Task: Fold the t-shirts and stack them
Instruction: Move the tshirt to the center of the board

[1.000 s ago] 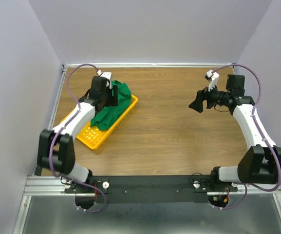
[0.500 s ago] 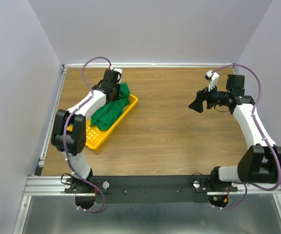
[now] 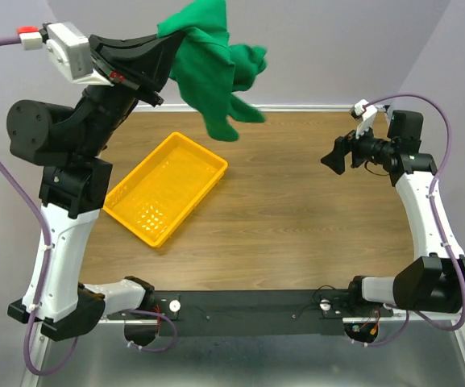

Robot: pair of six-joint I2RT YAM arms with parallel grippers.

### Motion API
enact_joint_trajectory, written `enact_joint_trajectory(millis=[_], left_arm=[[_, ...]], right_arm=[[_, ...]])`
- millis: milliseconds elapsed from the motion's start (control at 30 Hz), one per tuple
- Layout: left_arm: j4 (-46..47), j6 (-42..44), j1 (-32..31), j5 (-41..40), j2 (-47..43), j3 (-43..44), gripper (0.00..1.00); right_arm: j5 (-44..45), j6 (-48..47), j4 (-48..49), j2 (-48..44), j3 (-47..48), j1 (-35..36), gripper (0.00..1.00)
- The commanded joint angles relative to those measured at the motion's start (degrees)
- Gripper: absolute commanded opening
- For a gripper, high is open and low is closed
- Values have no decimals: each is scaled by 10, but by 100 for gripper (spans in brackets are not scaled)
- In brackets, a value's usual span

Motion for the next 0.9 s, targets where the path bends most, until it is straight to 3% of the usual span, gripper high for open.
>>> enact_joint_trajectory(millis=[0,267,467,833,867], left_arm=[[16,-68,-14,83,52,5,0],[34,-71,-70,95,86,-31,0],[40,-61,-116,77,86,-169,0],[20,-39,-187,5,69,-320,0],[7,-36,-193,-4,67,-330,5]], right_arm=[[34,1,-3,-13,15,-15,100],[40,7,4,-28,5,-34,100],[44,3,5,-34,-10,-41,100],[43,-4,5,-28,-33,-43,100],[41,-4,5,-27,-35,-43,100]])
